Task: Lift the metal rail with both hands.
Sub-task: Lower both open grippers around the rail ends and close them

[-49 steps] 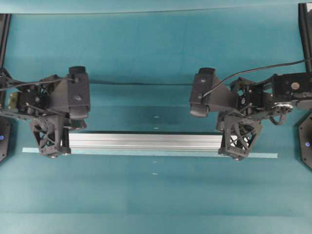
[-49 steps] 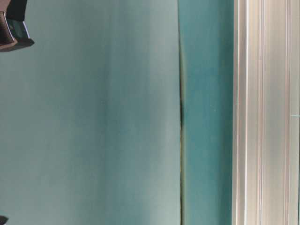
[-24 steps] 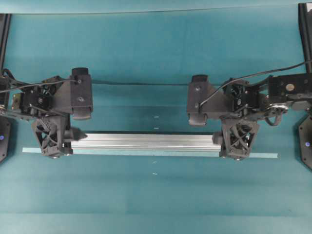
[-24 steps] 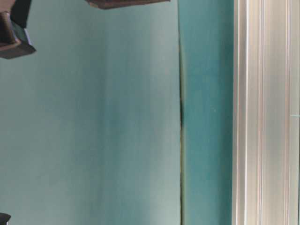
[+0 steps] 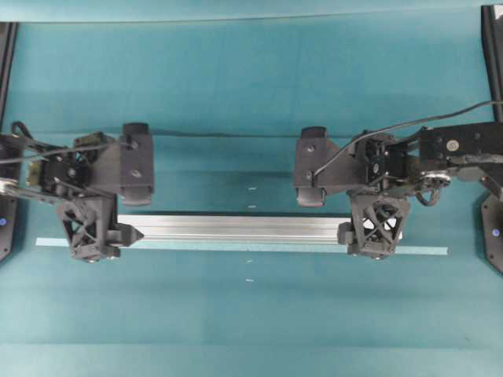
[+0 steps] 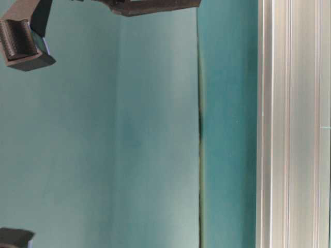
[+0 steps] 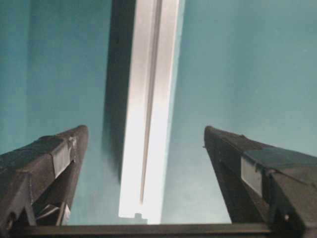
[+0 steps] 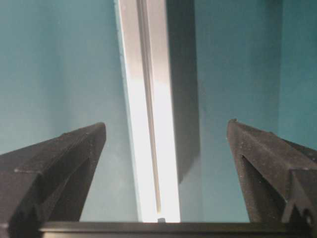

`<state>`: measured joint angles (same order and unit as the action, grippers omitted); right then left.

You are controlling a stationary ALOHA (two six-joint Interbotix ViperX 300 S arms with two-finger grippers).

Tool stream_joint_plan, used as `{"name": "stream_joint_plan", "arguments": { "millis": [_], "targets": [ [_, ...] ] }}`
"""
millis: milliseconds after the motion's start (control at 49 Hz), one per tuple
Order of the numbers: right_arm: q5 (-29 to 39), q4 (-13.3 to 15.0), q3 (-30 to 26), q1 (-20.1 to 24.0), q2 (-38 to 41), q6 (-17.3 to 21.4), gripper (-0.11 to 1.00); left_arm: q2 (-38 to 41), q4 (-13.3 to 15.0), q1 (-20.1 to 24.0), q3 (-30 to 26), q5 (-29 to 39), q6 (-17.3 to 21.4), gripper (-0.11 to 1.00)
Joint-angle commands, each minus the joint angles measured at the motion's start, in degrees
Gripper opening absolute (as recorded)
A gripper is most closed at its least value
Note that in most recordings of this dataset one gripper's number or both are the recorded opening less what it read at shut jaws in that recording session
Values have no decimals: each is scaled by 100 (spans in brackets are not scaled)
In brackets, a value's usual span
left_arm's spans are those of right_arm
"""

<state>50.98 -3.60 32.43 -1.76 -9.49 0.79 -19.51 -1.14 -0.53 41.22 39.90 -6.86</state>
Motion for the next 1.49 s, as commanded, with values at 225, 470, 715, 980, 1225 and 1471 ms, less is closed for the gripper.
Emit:
{"name": "stream_joint_plan", "arguments": {
  "millis": [225,470,715,980,1225,1471],
  "targets": [
    [-396,9,264,132,79,97,99,290,-18,62,70,-202,-53,97],
    [-800,9,580,185,325,105,99,554,-9,97,272,-932,-70,97],
    [-1204,0,703,176,536,105,99,984,-18,105,299,-1046,-53,97],
    [-1406,9,747,176,773,105,99,1336,-18,149,431,-1512,-88,97],
    [-1661,0,949,185,914,97,99,1582,-18,149,703,-1916,-105,97],
    [-1872,0,1107,176,914,105,99,1617,-9,158,747,-2065,-105,97]
  ]
}}
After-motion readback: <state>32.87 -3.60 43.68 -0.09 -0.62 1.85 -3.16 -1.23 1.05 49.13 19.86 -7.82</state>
